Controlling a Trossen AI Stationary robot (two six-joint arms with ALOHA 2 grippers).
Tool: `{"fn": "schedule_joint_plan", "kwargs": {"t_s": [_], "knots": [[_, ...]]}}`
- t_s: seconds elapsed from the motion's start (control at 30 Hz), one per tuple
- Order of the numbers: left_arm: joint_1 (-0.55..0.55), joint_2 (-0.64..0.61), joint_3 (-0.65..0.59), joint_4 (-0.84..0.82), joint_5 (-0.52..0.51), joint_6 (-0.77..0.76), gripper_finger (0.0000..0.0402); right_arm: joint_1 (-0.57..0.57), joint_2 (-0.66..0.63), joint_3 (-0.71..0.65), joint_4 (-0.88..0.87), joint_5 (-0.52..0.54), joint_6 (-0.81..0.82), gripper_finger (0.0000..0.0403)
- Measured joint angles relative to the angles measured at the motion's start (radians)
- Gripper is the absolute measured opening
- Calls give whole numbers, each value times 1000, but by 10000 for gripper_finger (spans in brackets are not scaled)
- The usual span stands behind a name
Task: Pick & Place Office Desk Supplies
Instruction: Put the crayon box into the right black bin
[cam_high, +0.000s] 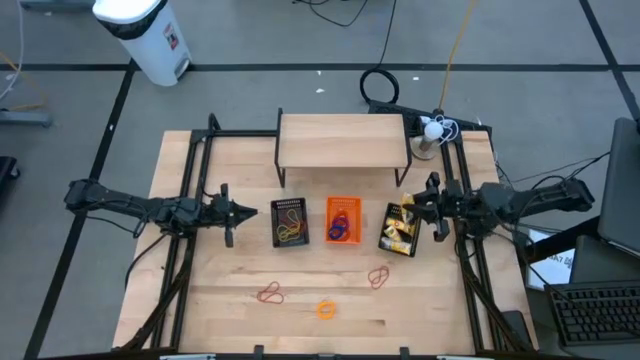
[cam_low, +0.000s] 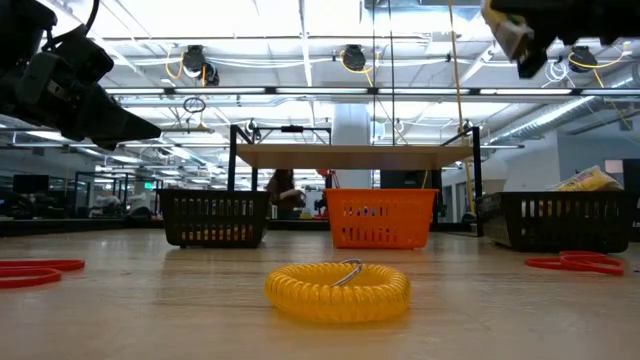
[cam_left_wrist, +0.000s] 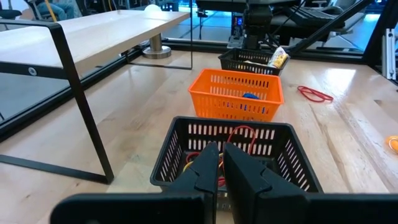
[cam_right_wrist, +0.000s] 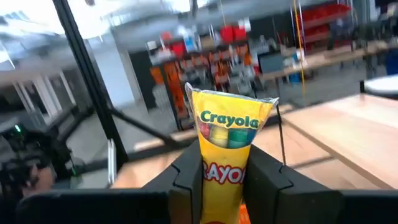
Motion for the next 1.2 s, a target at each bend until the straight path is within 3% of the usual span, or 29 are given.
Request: {"fn": "schedule_joint_plan", "kwargs": {"t_s": [0.2,0.33,0.6,0.83,1.2], "knots": [[0,0,0,0,0,6,26,0,294,286,-275,17,10,72],[0,0,0,0,0,6,26,1,480,444,-585,137,95,70],[0,0,0,-2,1,4,26,3,718,495,-924,156,299,71],[0,0,0,-2,1,2,26,5,796,439,-949,130,419,77],[0,0,0,-1,1,3,26,4,805,324,-840,106,420,84]]}}
